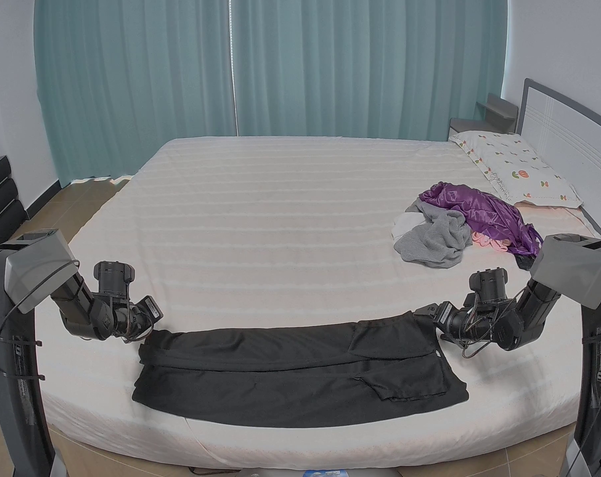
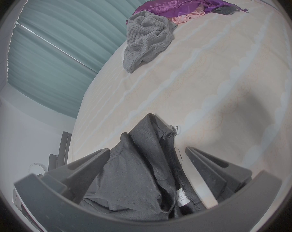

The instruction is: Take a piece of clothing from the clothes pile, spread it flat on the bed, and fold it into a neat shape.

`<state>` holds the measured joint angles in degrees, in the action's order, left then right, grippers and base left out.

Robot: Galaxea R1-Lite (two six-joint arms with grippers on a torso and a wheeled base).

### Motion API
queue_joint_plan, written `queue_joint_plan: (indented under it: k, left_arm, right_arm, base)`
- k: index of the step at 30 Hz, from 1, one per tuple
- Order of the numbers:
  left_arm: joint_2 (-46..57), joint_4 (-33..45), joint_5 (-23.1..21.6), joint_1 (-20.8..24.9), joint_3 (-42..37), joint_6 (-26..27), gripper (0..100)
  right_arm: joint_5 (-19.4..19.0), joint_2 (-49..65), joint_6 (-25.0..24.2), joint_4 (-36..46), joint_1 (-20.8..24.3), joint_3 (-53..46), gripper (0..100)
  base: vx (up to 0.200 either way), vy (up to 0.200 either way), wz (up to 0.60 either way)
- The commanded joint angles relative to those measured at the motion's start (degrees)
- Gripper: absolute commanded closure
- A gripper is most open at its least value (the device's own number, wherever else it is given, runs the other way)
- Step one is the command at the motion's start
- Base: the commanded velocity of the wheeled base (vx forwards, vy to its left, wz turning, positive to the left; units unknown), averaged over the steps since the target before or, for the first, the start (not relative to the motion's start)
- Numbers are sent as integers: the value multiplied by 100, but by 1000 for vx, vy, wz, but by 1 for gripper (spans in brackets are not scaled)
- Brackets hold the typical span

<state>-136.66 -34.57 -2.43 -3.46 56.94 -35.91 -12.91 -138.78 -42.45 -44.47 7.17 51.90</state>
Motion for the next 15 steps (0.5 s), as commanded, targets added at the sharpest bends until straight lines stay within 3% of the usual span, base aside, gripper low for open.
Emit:
queue_joint_plan:
  k: [1, 11, 12, 15]
  left_arm:
    - [-19, -6, 5, -67, 54, -65, 100]
    - [43, 3, -21, -111, -60, -153, 100]
    - [43, 3, -21, -111, -60, -153, 0]
    - [25, -14, -206, -111, -52, -162, 0]
  right_arm:
    - [-1, -27, 0, 0, 4, 40, 0]
    - [8, -35, -9, -9, 4, 58, 0]
    - [8, -35, -9, -9, 4, 58, 0]
    - [8, -35, -9, -9, 4, 58, 0]
  base:
    - [0, 0, 0]
    - [0, 0, 0]
    - [0, 0, 0]
    - [0, 0, 0]
